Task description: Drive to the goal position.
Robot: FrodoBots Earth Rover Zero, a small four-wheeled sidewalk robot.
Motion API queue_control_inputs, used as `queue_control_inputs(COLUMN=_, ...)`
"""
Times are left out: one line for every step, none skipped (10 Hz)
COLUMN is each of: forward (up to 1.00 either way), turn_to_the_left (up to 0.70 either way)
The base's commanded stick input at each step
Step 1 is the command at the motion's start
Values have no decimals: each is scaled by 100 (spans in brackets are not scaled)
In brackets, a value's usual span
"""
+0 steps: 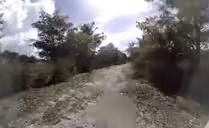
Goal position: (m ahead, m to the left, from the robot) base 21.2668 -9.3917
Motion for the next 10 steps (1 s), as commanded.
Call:
queue_control_inputs(forward=85, turn_to_the_left=0)
queue_control_inputs(forward=85, turn_to_the_left=0)
queue_control_inputs(forward=85, turn_to_the_left=0)
queue_control_inputs(forward=85, turn_to_the_left=0)
queue_control_inputs(forward=85, turn_to_the_left=0)
queue_control_inputs(forward=85, turn_to_the_left=0)
queue_control_inputs(forward=85, turn_to_the_left=0)
queue_control_inputs(forward=85, turn_to_the_left=0)
queue_control_inputs(forward=85, turn_to_the_left=0)
queue_control_inputs(forward=85, turn_to_the_left=0)
